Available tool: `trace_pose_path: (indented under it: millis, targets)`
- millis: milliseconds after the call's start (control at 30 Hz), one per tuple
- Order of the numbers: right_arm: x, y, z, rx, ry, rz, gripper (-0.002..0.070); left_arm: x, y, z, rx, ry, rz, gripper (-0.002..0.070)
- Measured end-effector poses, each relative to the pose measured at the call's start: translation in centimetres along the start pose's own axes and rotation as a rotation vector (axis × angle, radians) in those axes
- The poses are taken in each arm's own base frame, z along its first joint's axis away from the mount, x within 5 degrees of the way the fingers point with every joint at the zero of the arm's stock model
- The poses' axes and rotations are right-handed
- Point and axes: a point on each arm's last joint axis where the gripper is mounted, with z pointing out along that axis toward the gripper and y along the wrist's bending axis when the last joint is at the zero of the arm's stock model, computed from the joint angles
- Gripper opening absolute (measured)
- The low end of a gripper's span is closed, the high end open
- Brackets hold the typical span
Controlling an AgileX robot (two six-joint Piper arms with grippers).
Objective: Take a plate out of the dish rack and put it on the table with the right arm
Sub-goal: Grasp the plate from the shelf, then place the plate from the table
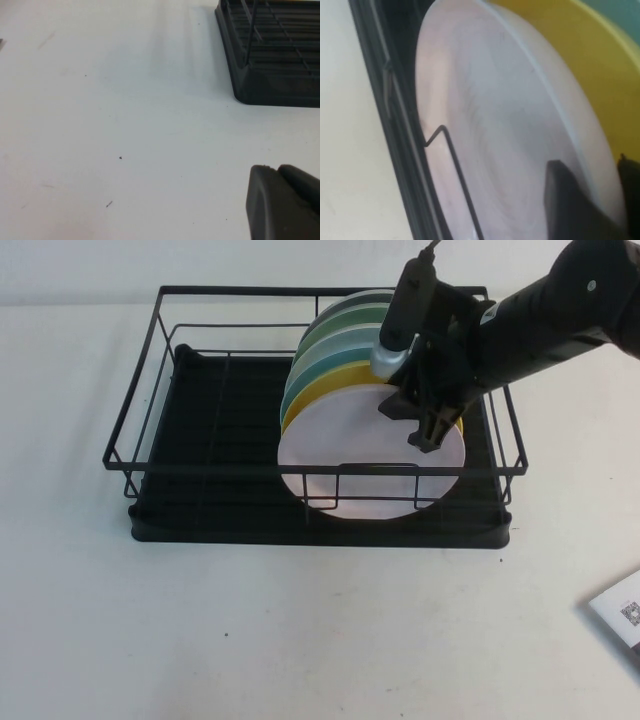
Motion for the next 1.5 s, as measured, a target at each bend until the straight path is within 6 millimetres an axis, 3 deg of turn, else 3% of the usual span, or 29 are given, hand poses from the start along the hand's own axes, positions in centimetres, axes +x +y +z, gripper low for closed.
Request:
trace_pose_path:
  millis: [133, 367, 733, 900, 1067, 1167, 1300, 1500]
  targets:
    - [0.0, -0.2, 0.0, 0.026, 0.002, -0.030, 0.0079, 0.0, 0.0, 0.0, 0.000, 0.000, 0.000, -0.0006]
    - [-0.4, -0.2, -0.8, 0.042, 0.001, -0.065, 0.0076, 0.0, 0.0, 0.0, 0.000, 0.000, 0.000, -0.0006]
    - [-3.6, -0.3, -8.7, 0.226, -0.162, -0.089, 0.0074, 0.0, 0.0, 0.0, 0.000, 0.000, 0.000, -0.0006]
    - [-4.6, 0.8, -13.1, 0.241, -0.221, -0.074, 0.0071, 0.0, 0.0, 0.0, 0.000, 0.000, 0.000, -0.0006]
    - [-4.8, 2.8, -17.1, 0.156, -0.243, 0.140, 0.0071, 0.0, 0.0, 0.0, 0.000, 0.000, 0.000, -0.0006]
    - [-4.2, 4.0, -18.4, 0.091, -0.186, 0.312, 0.0071, 0.0, 0.0, 0.0, 0.000, 0.000, 0.000, -0.0006]
    - [-1.9, 5.9, -17.8, 0.043, -0.078, 0.550, 0.0071, 0.0, 0.0, 0.0, 0.000, 0.000, 0.000, -0.0006]
    - [3.1, 11.4, -12.1, -0.073, 0.032, 0.886, 0.0071, 0.0, 0.0, 0.0, 0.000, 0.000, 0.000, -0.0006]
